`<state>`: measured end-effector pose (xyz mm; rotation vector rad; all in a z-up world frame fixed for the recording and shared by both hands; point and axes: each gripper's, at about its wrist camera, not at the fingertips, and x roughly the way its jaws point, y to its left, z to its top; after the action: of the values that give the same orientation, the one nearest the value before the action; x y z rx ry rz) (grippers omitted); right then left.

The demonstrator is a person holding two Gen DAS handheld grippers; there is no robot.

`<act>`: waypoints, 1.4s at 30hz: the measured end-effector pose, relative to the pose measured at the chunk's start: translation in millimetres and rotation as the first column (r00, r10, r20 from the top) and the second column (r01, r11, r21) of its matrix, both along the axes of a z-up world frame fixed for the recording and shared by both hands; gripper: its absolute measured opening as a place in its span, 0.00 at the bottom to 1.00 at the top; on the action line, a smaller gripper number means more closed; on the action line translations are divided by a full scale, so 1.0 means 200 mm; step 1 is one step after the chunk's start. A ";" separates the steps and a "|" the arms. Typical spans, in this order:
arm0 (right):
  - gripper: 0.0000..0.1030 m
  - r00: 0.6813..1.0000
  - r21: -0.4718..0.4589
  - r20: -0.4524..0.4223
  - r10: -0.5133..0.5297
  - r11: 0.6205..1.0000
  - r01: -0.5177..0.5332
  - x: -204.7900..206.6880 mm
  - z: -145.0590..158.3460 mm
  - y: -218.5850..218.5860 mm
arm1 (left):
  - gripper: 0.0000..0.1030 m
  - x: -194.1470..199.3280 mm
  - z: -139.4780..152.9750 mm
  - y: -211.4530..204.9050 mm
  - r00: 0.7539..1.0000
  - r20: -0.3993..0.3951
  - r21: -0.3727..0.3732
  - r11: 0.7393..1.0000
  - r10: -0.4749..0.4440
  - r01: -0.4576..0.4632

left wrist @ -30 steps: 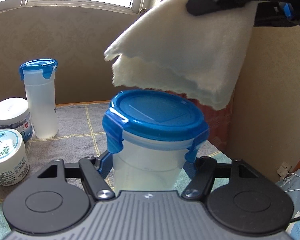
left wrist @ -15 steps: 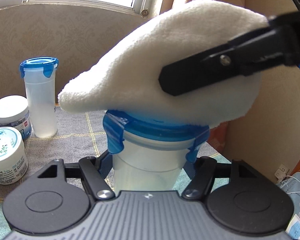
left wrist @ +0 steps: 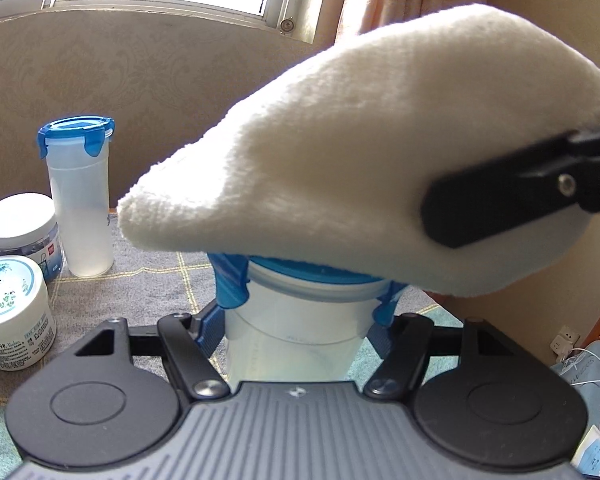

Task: Clean container
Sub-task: 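Press the cloth onto the lid with the right tool while the left tool holds it, then lift the cloth and bring it back over the lid with the right tool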

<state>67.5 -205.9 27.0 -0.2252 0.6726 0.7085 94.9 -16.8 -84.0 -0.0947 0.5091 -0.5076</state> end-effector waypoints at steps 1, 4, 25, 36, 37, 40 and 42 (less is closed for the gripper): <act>0.20 1.000 -0.001 -0.001 0.001 1.000 -0.001 -0.01 0.00 -0.01 | 0.67 0.00 0.00 0.00 1.000 -0.002 -0.002 1.000 0.002 -0.002; 0.20 1.000 -0.005 -0.005 -0.003 1.000 0.003 -0.02 -0.01 -0.03 | 0.67 0.01 0.00 0.00 1.000 -0.002 -0.001 1.000 0.001 -0.001; 0.20 0.989 -0.011 -0.047 -0.142 0.990 0.141 -0.07 -0.09 -0.28 | 0.67 0.02 0.00 -0.01 1.000 -0.004 0.008 1.000 0.006 -0.006; 0.20 0.958 0.043 0.019 -0.286 0.957 0.285 0.05 0.01 -0.44 | 0.67 0.01 0.00 0.00 1.000 -0.005 0.006 1.000 0.004 -0.004; 0.20 0.956 0.051 0.033 -0.293 0.955 0.291 0.06 0.03 -0.44 | 0.67 0.01 0.00 0.00 1.000 -0.006 0.004 1.000 0.003 -0.003; 0.20 0.948 0.073 0.073 -0.310 0.950 0.305 0.10 0.10 -0.44 | 0.67 0.01 -0.01 0.00 1.000 -0.006 0.003 1.000 0.001 -0.001; 0.20 0.946 0.085 0.093 -0.309 0.950 0.302 0.13 0.13 -0.43 | 0.67 0.01 -0.01 0.00 1.000 -0.005 0.004 1.000 0.000 0.000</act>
<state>93.2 -291.6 54.0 -0.0897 0.5648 0.4175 97.7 -16.2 -85.3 -0.0923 0.5151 -0.5067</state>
